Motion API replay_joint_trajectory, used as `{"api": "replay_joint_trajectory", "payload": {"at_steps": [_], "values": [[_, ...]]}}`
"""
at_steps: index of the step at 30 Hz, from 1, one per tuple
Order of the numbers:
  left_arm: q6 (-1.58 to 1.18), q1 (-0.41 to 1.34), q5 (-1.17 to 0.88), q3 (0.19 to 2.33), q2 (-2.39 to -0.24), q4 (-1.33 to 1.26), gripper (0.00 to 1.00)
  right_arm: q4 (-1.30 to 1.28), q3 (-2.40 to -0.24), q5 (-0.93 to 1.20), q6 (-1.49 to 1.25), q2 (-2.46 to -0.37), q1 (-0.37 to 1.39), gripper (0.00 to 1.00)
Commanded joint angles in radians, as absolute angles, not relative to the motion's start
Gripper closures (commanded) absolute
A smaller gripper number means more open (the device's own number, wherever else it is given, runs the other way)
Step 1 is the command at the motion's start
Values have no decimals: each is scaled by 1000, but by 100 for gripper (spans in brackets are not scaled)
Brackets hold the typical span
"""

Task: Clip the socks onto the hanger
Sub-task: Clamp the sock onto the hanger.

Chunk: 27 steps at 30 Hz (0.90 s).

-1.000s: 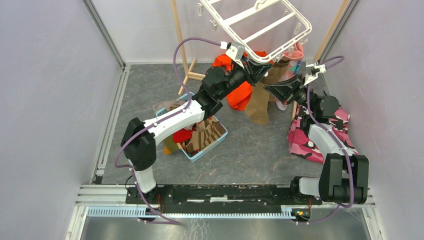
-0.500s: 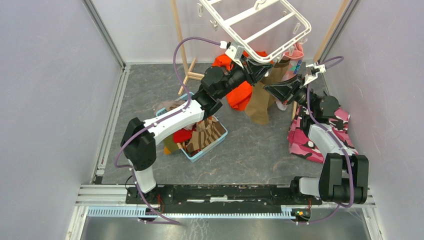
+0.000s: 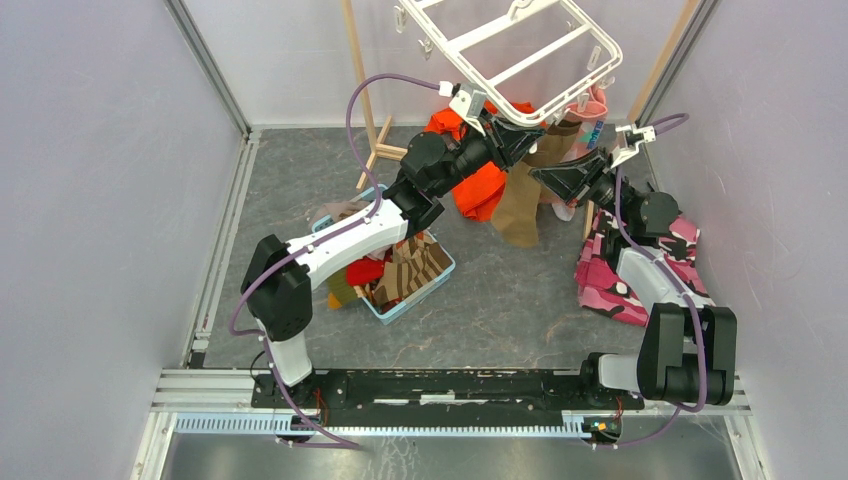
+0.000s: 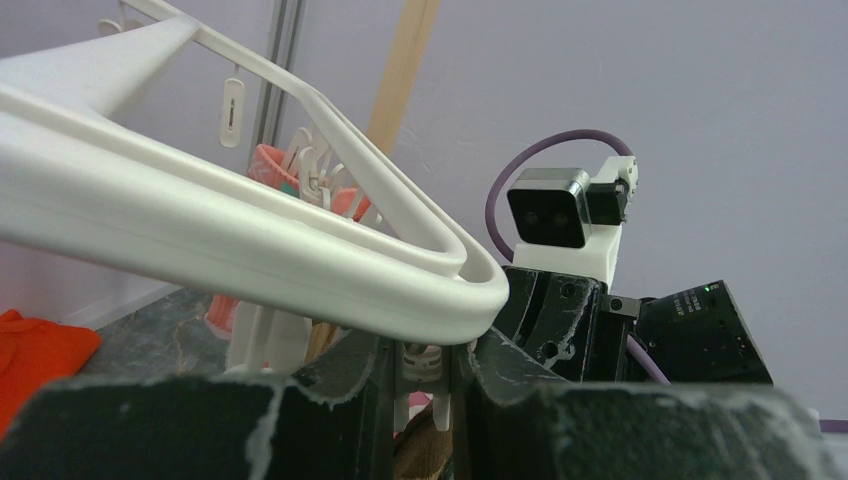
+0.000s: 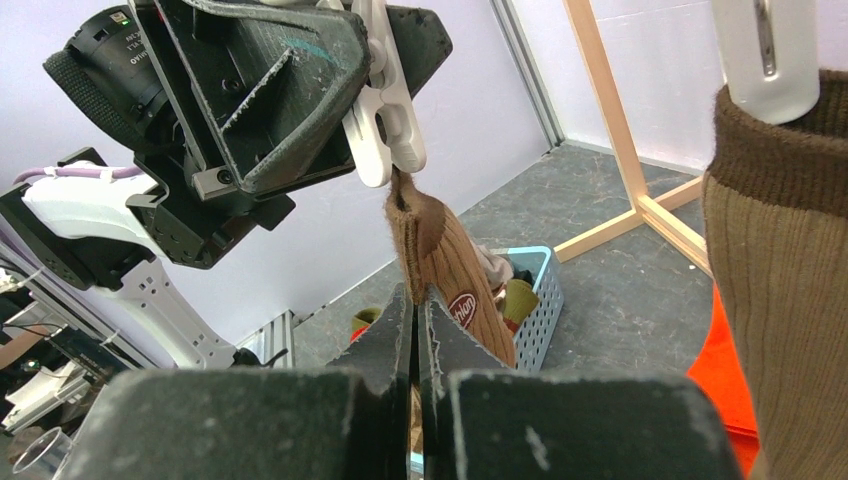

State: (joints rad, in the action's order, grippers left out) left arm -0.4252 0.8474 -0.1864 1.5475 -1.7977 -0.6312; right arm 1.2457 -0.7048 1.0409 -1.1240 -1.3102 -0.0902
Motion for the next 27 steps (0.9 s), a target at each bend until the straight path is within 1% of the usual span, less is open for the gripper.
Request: {"api": "replay_joint_trajectory", "payload": {"at_steps": [1,24,27], "values": [[-459,841,-201,1548,-1759,-680,98,1357,-723,1027,-1175,-1308,-98,100],[-446,836,-243,1557,-1771,-680,98,1533,-784,1055,-1319,-1350,-116,100],[-445,835,-252,1560,-1773,-680,98,1524,-793,1058,-1312,-1353,-118,100]]}}
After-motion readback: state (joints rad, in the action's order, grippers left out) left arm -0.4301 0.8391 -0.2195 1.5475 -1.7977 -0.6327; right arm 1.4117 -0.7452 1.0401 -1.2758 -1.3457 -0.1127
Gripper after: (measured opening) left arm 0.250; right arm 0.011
